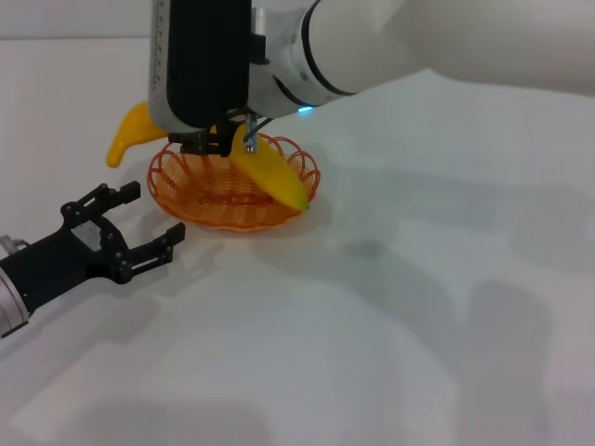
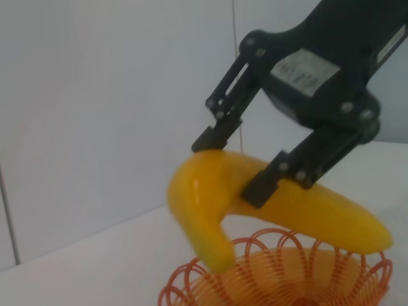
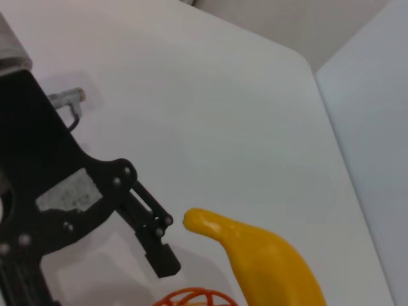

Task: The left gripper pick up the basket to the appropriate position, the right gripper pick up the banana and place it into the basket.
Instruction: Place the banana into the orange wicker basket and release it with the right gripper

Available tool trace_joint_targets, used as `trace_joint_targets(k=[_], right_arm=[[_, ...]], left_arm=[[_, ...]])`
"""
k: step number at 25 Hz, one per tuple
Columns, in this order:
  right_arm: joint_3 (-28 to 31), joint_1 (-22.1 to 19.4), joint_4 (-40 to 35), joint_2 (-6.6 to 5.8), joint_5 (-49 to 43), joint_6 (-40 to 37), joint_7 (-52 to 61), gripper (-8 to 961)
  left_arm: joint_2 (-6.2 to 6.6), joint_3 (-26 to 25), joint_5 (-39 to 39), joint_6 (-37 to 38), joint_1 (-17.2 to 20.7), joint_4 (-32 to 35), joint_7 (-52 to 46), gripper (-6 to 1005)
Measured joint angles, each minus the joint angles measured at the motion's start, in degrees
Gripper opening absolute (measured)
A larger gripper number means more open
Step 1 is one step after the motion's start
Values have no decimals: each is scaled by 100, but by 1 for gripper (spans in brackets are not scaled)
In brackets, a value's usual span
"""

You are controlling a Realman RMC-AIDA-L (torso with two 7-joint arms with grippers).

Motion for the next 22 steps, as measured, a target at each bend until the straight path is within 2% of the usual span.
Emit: trace_joint_targets(k=[7, 22], right_arm=[[-180, 182, 322, 10, -32, 181, 34, 543], [-301, 308, 353, 6, -193, 99, 163, 559]], left_arm=[[1, 0, 4, -1, -23, 0, 0, 880], [1, 0, 4, 0, -24, 0, -3, 879]])
